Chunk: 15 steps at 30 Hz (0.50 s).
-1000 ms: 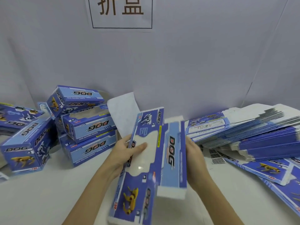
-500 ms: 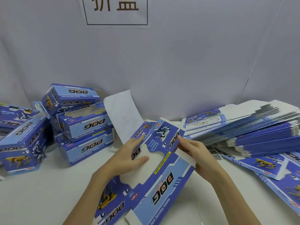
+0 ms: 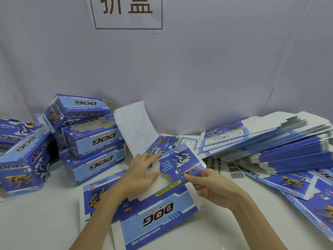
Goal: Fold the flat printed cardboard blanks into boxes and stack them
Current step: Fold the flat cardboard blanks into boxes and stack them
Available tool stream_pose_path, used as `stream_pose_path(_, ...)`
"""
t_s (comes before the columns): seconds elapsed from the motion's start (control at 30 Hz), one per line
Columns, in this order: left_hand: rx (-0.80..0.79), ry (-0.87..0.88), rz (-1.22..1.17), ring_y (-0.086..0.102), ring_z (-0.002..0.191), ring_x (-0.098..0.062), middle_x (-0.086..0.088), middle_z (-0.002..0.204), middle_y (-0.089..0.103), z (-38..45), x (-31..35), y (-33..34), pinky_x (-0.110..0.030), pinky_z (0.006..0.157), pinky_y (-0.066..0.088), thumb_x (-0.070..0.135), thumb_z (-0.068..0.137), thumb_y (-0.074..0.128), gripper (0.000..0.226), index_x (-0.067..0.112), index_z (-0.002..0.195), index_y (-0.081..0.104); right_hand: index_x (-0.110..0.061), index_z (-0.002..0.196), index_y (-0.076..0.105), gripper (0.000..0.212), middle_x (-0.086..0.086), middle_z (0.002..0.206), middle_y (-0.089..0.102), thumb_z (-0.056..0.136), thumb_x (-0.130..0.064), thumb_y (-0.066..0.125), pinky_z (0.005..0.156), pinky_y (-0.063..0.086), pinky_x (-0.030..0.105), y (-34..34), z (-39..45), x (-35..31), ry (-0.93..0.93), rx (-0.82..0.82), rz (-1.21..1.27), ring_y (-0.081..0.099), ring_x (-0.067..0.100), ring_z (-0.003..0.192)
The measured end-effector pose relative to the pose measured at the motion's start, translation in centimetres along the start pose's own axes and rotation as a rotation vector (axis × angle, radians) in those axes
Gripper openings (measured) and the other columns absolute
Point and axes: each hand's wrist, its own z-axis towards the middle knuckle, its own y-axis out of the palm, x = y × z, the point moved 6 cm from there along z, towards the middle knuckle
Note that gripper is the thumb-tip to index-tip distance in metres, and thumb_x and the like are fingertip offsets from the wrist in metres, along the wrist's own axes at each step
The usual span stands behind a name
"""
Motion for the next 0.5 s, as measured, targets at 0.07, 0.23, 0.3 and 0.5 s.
stream_pose_path(0.07,-0.01,-0.02,-0.019,0.036,0.128,-0.006,0.014,0.136,0.044,-0.1,-0.2,0.0,-0.034,0.116,0.032,0.03,0.104,0.061,0.063,0.037,0.159,0.032,-0.002,0.127,0.064,0.049,0.012,0.127,0.076,0.087,-0.026,0.078,0.086,0.064,0.031,0.1,0.2,0.5,0.016,-0.009,0.016,0.073,0.027,0.119)
stream_pose_path(0.23,-0.019,-0.102,-0.099,0.044,0.135,-0.012,0.014,0.141,0.046,-0.4,0.4,-0.3,-0.043,0.117,0.037,0.066,0.094,0.057,0.066,0.044,0.154,0.04,0.001,0.127,0.063,0.048,0.014,0.124,0.076,0.085,-0.019,0.076,0.088,0.064,0.038,0.4,0.7,0.4,-0.007,0.017,0.017,0.074,0.031,0.116)
stream_pose_path(0.3,-0.081,-0.134,0.073,0.041,0.14,-0.011,0.017,0.15,0.041,-0.5,1.2,-0.1,-0.046,0.117,0.034,0.1,0.072,0.034,0.102,0.043,0.157,0.035,0.005,0.128,0.063,0.042,0.017,0.124,0.076,0.092,-0.013,0.074,0.097,0.061,0.046,0.2,0.8,0.1,-0.03,0.053,0.056,0.072,0.035,0.118)
stream_pose_path(0.5,-0.19,-0.045,0.294,0.003,0.159,-0.013,0.01,0.173,-0.002,-1.2,3.2,0.9,-0.057,0.125,0.017,0.113,0.043,0.041,0.135,0.059,0.154,-0.013,0.002,0.116,0.072,0.032,0.015,0.115,0.079,0.089,-0.016,0.077,0.089,0.063,0.039,-0.9,0.5,-1.2,-0.195,0.161,0.042,0.076,0.031,0.108)
